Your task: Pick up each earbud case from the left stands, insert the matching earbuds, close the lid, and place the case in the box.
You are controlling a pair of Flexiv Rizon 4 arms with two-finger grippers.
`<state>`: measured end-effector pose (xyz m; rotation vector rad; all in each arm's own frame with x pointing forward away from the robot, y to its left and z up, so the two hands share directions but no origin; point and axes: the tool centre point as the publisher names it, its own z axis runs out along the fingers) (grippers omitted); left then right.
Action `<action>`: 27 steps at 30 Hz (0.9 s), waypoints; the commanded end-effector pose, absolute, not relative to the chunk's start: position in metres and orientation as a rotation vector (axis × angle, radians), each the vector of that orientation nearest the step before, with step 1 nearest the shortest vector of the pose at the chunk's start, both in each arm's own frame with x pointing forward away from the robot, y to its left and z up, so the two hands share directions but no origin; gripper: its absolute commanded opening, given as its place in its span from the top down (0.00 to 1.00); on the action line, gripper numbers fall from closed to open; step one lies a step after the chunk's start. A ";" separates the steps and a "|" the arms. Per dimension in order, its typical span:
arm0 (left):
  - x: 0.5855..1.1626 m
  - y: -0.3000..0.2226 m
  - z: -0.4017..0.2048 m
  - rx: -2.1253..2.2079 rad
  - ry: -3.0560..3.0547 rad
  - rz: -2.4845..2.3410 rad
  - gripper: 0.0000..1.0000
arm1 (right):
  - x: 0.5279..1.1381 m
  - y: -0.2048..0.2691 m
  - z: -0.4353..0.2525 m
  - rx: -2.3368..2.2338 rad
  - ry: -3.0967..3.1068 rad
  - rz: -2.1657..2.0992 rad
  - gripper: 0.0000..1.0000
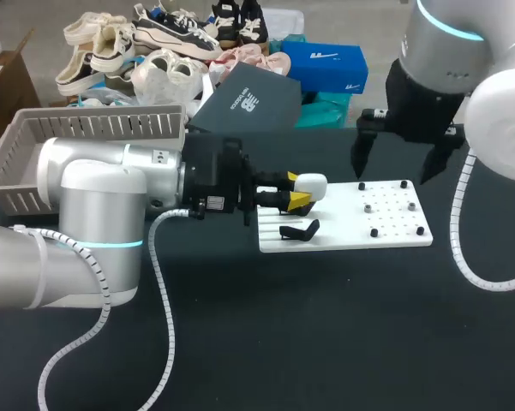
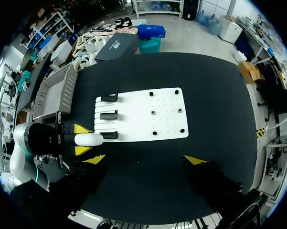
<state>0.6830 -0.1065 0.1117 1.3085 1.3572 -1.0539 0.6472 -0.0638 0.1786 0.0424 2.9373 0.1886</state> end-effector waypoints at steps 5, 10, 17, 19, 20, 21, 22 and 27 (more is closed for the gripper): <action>0.666 -0.050 0.129 1.193 1.451 -0.956 1.00 | 0.639 -0.072 0.179 0.019 2.915 0.292 0.00; 0.668 -0.013 0.131 1.104 1.509 -0.895 1.00 | 0.639 -0.072 0.179 0.019 2.915 0.292 0.00; 0.677 0.039 0.128 0.959 1.616 -0.789 1.00 | 0.639 -0.072 0.179 0.019 2.915 0.292 0.00; 0.681 0.052 0.127 0.911 1.636 -0.757 1.00 | 0.639 -0.072 0.179 0.019 2.915 0.292 0.00; 0.684 0.062 0.126 0.865 1.655 -0.726 1.00 | 0.639 -0.072 0.179 0.019 2.915 0.292 0.00; 0.687 0.069 0.125 0.838 1.677 -0.695 1.00 | 0.639 -0.072 0.179 0.019 2.915 0.292 0.00; 0.689 0.074 0.125 0.819 1.694 -0.672 1.00 | 0.639 -0.072 0.179 0.019 2.915 0.292 0.00; 0.707 0.097 0.125 0.678 1.747 -0.539 1.00 | 0.639 -0.072 0.179 0.019 2.915 0.292 0.00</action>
